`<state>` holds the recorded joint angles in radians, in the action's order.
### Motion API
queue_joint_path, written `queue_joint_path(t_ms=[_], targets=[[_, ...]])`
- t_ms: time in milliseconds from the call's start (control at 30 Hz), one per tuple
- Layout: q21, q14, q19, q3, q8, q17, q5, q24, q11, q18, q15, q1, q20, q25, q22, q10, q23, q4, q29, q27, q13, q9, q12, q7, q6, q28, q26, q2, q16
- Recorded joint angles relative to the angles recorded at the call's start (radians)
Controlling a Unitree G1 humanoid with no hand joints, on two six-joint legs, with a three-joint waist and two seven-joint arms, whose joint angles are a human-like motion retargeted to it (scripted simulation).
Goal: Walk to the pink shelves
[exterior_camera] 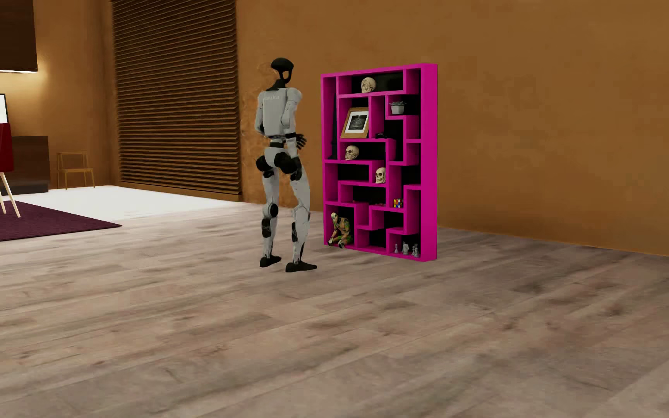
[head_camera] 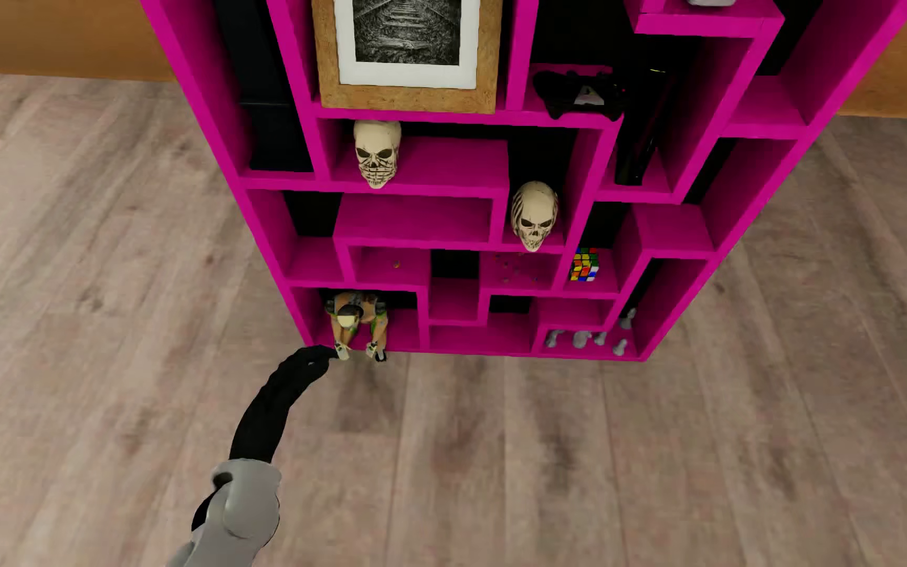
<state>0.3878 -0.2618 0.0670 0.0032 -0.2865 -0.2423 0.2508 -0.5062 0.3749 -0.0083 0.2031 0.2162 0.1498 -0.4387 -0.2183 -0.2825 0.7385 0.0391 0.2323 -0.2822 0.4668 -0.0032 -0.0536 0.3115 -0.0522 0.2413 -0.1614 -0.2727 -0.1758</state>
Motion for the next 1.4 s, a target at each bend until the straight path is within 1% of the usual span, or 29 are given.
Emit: queue_joint_path(t_ms=[33,100,133,167,200,267,333,400,433,500,567,633,667,700,733,767,800,833,900,1000,1067,1100,1133,1233,1267,1400], targets=[[-0.01,0.001,0.01,0.001,0.006,0.01,-0.018,-0.007,-0.037,-0.005,-0.017,-0.004,-0.031,0.004,-0.028,0.0,0.006,0.013,0.0,-0.005,-0.024,-0.002,-0.022,0.011,0.003,-0.006,0.036,0.015,0.008],[-0.027,0.0,0.001,0.006,0.026,0.019,-0.048,-0.029,-0.057,-0.019,-0.03,-0.013,-0.093,-0.005,-0.129,0.003,0.001,0.041,0.016,-0.007,-0.104,-0.004,-0.07,0.037,0.011,-0.007,0.112,0.015,0.041],[-0.033,-0.001,-0.005,0.007,0.038,0.022,-0.061,-0.035,-0.049,-0.025,-0.026,-0.02,-0.115,-0.01,-0.188,0.005,-0.014,0.054,0.024,-0.003,-0.155,-0.003,-0.095,0.051,0.015,-0.022,0.145,0.009,0.054],[-0.034,-0.002,-0.01,0.008,0.051,0.024,-0.074,-0.05,-0.039,-0.031,-0.021,-0.026,-0.129,-0.022,-0.25,0.005,-0.034,0.066,0.036,0.001,-0.212,-0.001,-0.12,0.065,0.019,-0.035,0.166,0.002,0.06],[-0.038,-0.002,-0.015,0.008,0.061,0.021,-0.085,-0.066,-0.031,-0.037,-0.015,-0.029,-0.138,-0.035,-0.314,0.004,-0.059,0.078,0.04,0.01,-0.266,0.0,-0.148,0.075,0.023,-0.052,0.183,-0.002,0.06],[-0.038,-0.004,-0.026,0.009,0.068,0.031,-0.103,-0.104,-0.02,-0.05,-0.005,-0.032,-0.14,-0.077,-0.441,-0.004,-0.117,0.098,0.038,0.031,-0.371,0.003,-0.19,0.083,0.03,-0.104,0.254,-0.005,0.065],[-0.036,-0.005,-0.04,0.014,0.061,0.041,-0.117,-0.142,-0.02,-0.062,0.002,-0.028,-0.148,-0.112,-0.54,-0.015,-0.202,0.115,0.047,0.068,-0.444,0.006,-0.226,0.079,0.036,-0.155,0.319,-0.002,0.063],[-0.03,-0.009,-0.051,0.025,0.046,0.044,-0.125,-0.167,-0.013,-0.072,0.014,-0.018,-0.162,-0.132,-0.598,-0.033,-0.282,0.129,0.04,0.097,-0.489,0.01,-0.258,0.061,0.042,-0.178,0.361,0.0,0.065],[-0.027,-0.013,-0.057,0.031,0.033,0.042,-0.128,-0.177,-0.005,-0.077,0.021,-0.008,-0.168,-0.138,-0.612,-0.046,-0.311,0.135,0.029,0.105,-0.504,0.013,-0.27,0.047,0.045,-0.191,0.372,0.0,0.066],[-0.019,-0.023,-0.069,0.043,-0.002,0.034,-0.13,-0.186,0.013,-0.089,0.039,0.021,-0.184,-0.14,-0.608,-0.085,-0.337,0.149,0.005,0.11,-0.519,0.019,-0.284,0.007,0.05,-0.218,0.372,0.001,0.069],[-0.007,-0.023,-0.079,0.05,-0.047,0.027,-0.131,-0.183,0.019,-0.099,0.054,0.043,-0.213,-0.125,-0.576,-0.109,-0.305,0.155,-0.019,0.093,-0.517,0.021,-0.288,-0.042,0.055,-0.212,0.346,0.016,0.077],[0.01,-0.018,-0.089,0.052,-0.095,0.026,-0.133,-0.182,0.014,-0.111,0.064,0.051,-0.236,-0.103,-0.533,-0.103,-0.213,0.153,-0.053,0.046,-0.508,0.02,-0.275,-0.09,0.057,-0.175,0.312,0.036,0.086],[0.019,-0.013,-0.093,0.053,-0.119,0.029,-0.132,-0.184,0.012,-0.117,0.069,0.055,-0.24,-0.094,-0.51,-0.098,-0.15,0.15,-0.069,0.013,-0.5,0.019,-0.262,-0.115,0.058,-0.158,0.297,0.045,0.089],[0.028,-0.006,-0.097,0.053,-0.142,0.035,-0.131,-0.2,0.01,-0.122,0.074,0.058,-0.231,-0.084,-0.49,-0.092,-0.083,0.147,-0.081,-0.02,-0.489,0.017,-0.248,-0.137,0.058,-0.145,0.283,0.053,0.086],[0.038,0.001,-0.099,0.053,-0.166,0.04,-0.128,-0.207,0.009,-0.126,0.079,0.063,-0.225,-0.072,-0.474,-0.088,-0.016,0.143,-0.095,-0.049,-0.474,0.016,-0.231,-0.158,0.058,-0.141,0.276,0.06,0.086],[0.05,0.01,-0.101,0.052,-0.186,0.042,-0.125,-0.197,0.007,-0.131,0.083,0.067,-0.219,-0.062,-0.46,-0.083,0.036,0.138,-0.106,-0.068,-0.451,0.014,-0.201,-0.177,0.057,-0.147,0.281,0.066,0.095],[0.071,0.017,-0.103,0.051,-0.204,0.043,-0.123,-0.187,0.006,-0.135,0.088,0.071,-0.209,-0.057,-0.445,-0.079,0.089,0.134,-0.116,-0.074,-0.434,0.012,-0.191,-0.193,0.057,-0.153,0.269,0.072,0.092],[0.087,0.024,-0.105,0.048,-0.22,0.04,-0.121,-0.186,0.004,-0.138,0.091,0.074,-0.196,-0.048,-0.437,-0.075,0.124,0.13,-0.118,-0.072,-0.407,0.011,-0.183,-0.208,0.056,-0.16,0.25,0.077,0.084],[0.106,0.038,-0.106,0.04,-0.243,0.047,-0.117,-0.189,0.002,-0.14,0.096,0.071,-0.175,-0.023,-0.43,-0.065,0.16,0.125,-0.103,-0.067,-0.359,0.008,-0.159,-0.224,0.054,-0.164,0.234,0.088,0.084],[0.099,0.043,-0.106,0.023,-0.254,0.041,-0.114,-0.187,0.018,-0.146,0.11,0.062,-0.15,0.008,-0.443,-0.055,0.152,0.125,-0.083,-0.056,-0.312,0.005,-0.145,-0.232,0.051,-0.167,0.233,0.091,0.09],[0.092,0.038,-0.106,0.011,-0.249,0.038,-0.113,-0.196,0.035,-0.149,0.119,0.055,-0.13,0.019,-0.472,-0.058,0.135,0.13,-0.07,-0.056,-0.315,0.003,-0.14,-0.227,0.05,-0.186,0.246,0.09,0.085],[0.095,0.034,-0.107,0.005,-0.245,0.037,-0.115,-0.2,0.041,-0.149,0.121,0.052,-0.125,0.018,-0.489,-0.064,0.127,0.134,-0.066,-0.058,-0.327,0.002,-0.138,-0.223,0.049,-0.193,0.255,0.09,0.082],[0.097,0.031,-0.107,0.0,-0.24,0.028,-0.117,-0.201,0.047,-0.15,0.124,0.05,-0.124,0.016,-0.503,-0.07,0.117,0.139,-0.065,-0.047,-0.339,0.002,-0.139,-0.216,0.049,-0.198,0.261,0.089,0.075],[0.103,0.02,-0.109,-0.008,-0.217,0.025,-0.125,-0.209,0.065,-0.15,0.132,0.047,-0.12,0.001,-0.525,-0.094,0.082,0.154,-0.064,-0.025,-0.403,0.003,-0.14,-0.197,0.049,-0.174,0.295,0.081,0.064],[0.104,0.017,-0.11,-0.01,-0.21,0.025,-0.128,-0.207,0.068,-0.15,0.133,0.046,-0.123,-0.004,-0.527,-0.101,0.064,0.161,-0.067,-0.019,-0.422,0.003,-0.144,-0.186,0.049,-0.165,0.299,0.08,0.057],[0.084,0.011,-0.116,-0.014,-0.187,0.022,-0.142,-0.188,0.069,-0.147,0.132,0.04,-0.137,-0.017,-0.51,-0.11,-0.022,0.179,-0.071,0.018,-0.465,0.004,-0.181,-0.151,0.05,-0.166,0.299,0.074,0.021]])
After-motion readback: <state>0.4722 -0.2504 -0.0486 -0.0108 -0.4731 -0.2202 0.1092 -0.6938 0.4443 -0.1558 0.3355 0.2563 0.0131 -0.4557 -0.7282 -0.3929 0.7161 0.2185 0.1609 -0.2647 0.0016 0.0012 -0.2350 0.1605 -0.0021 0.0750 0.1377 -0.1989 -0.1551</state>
